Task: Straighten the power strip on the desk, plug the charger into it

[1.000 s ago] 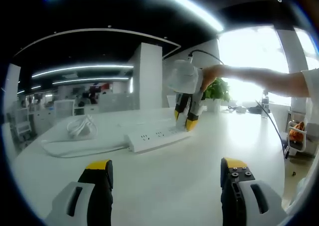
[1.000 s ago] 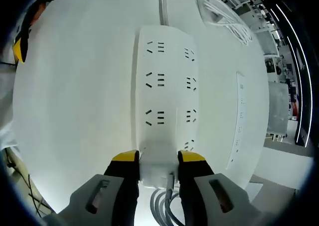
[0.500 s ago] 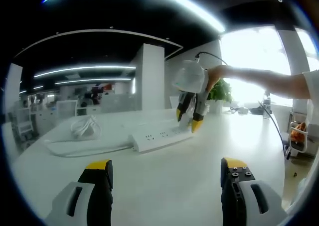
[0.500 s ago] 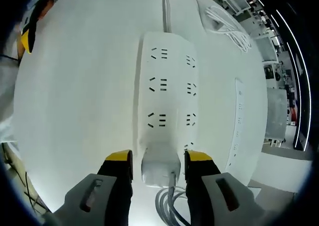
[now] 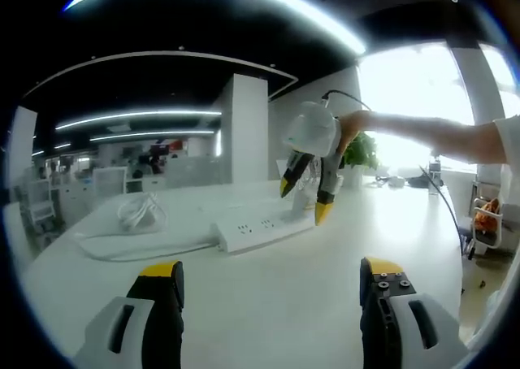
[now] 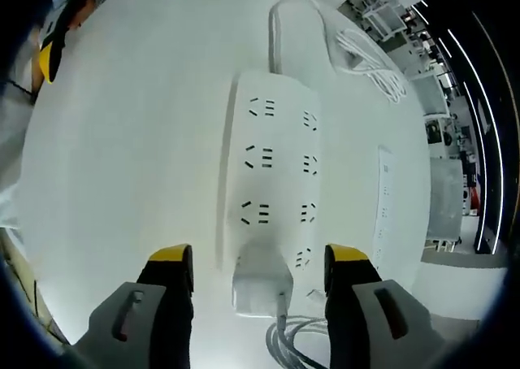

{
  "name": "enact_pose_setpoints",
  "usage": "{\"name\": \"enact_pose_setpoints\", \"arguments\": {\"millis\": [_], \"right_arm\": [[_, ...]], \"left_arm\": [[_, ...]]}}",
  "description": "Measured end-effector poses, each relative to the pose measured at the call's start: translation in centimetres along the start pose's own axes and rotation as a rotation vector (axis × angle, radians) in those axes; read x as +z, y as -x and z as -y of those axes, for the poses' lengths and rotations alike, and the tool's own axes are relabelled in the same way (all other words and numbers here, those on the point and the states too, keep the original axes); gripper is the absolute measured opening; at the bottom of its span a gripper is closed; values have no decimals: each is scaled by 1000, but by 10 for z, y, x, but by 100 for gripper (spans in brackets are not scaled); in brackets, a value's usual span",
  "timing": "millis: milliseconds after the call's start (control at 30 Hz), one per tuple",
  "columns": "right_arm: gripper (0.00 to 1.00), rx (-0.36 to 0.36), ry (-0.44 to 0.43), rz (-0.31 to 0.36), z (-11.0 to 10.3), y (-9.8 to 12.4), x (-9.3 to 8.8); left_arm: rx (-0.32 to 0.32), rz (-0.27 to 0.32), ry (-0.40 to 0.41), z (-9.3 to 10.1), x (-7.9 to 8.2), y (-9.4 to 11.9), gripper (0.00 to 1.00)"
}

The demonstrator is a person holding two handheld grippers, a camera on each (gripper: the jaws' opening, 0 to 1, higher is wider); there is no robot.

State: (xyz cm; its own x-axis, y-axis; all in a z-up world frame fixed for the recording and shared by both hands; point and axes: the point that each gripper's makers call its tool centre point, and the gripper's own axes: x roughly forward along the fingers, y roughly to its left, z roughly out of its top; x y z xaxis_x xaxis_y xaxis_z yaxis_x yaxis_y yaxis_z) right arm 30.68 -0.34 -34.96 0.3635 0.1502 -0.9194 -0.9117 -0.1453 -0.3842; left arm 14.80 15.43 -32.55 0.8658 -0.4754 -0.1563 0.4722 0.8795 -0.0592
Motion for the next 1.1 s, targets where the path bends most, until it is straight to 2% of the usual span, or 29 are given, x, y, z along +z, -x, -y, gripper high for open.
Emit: {"name": "enact_pose_setpoints", "arguments": {"millis": [200,400,600,833,967,1100], "right_arm": [[85,-74,34,11,13,6,0],[97,-96,-9,84,17,18,6],[100,-113,-24,127,18,22,9],[100,-138,-61,218,23,29,17],[100,-149,-66,233,25,31,16],[100,-152,-113,316,27,37,23]], "left_arm": [[3,3,-2,-1,2,1,92],[-1,6,-6,2,4,0,92],[-9,9,-12,6,5,-1,92],[-7,9,-15,7,6,0,92],[-6,9,-18,7,7,1,93],[-6,9,-18,8,7,1,93]]}}
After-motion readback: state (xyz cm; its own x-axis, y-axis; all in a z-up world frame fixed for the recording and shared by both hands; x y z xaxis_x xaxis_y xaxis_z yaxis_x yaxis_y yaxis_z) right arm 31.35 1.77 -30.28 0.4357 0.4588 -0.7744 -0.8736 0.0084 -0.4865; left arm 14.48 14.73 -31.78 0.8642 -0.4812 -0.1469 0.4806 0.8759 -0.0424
